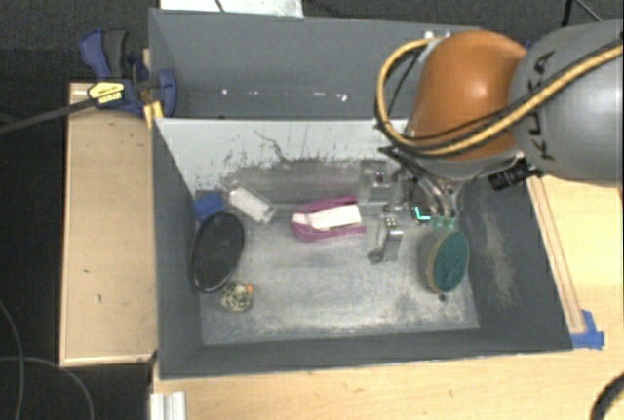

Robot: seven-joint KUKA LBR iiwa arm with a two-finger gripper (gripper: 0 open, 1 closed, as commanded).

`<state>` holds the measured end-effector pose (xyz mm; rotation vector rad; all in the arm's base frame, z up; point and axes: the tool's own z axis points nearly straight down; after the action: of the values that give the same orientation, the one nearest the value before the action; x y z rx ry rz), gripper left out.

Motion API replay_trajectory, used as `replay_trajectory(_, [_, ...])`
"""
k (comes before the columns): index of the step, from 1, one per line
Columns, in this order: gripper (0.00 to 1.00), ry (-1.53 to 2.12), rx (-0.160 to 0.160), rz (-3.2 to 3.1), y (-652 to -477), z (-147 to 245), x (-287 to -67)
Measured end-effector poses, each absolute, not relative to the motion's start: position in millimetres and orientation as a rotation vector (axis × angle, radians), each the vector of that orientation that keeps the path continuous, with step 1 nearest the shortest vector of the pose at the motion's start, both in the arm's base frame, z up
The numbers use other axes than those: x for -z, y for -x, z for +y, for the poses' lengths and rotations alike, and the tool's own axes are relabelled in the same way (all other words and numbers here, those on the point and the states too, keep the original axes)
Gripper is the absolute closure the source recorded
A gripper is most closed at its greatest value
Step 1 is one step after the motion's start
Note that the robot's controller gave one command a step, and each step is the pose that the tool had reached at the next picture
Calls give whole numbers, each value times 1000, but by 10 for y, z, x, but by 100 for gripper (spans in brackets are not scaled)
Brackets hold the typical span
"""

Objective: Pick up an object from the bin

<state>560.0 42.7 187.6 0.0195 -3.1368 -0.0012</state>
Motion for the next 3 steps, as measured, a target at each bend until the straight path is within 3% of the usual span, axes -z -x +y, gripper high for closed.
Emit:
replay_trajectory(2, [0, 71, -4, -3138, -4846, -1046, -987])
replay_trajectory(3, [0, 12, 19, -3153, -4864, -1454, -719])
